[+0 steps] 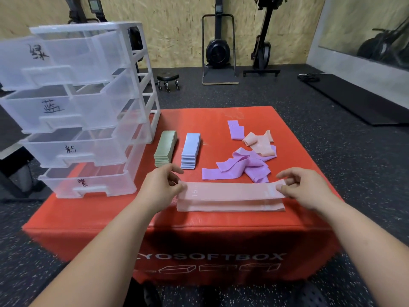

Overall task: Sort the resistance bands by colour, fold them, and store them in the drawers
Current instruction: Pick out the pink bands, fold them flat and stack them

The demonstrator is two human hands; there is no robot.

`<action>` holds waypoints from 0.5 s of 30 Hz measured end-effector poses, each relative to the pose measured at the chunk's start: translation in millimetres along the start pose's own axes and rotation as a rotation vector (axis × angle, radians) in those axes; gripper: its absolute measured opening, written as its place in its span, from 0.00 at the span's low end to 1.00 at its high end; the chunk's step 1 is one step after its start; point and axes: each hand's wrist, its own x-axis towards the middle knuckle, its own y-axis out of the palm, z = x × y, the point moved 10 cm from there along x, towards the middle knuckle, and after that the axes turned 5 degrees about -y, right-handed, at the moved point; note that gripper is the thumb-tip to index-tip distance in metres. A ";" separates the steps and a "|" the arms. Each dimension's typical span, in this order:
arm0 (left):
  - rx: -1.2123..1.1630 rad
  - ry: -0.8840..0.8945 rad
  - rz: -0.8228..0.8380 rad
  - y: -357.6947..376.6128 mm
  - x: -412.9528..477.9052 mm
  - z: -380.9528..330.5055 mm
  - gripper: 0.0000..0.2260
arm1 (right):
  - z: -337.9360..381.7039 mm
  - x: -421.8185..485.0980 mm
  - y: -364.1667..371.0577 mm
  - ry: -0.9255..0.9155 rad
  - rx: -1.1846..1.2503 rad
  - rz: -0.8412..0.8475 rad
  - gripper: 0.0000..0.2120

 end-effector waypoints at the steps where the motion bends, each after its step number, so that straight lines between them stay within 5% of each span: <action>1: 0.029 0.012 0.001 1.6 -1.9 -2.1 0.13 | -1.5 0.9 0.6 -0.006 -0.056 -0.003 0.13; 15: 0.321 0.193 0.094 21.7 -0.3 -7.9 0.16 | 10.1 0.2 18.8 -0.122 -0.311 0.099 0.17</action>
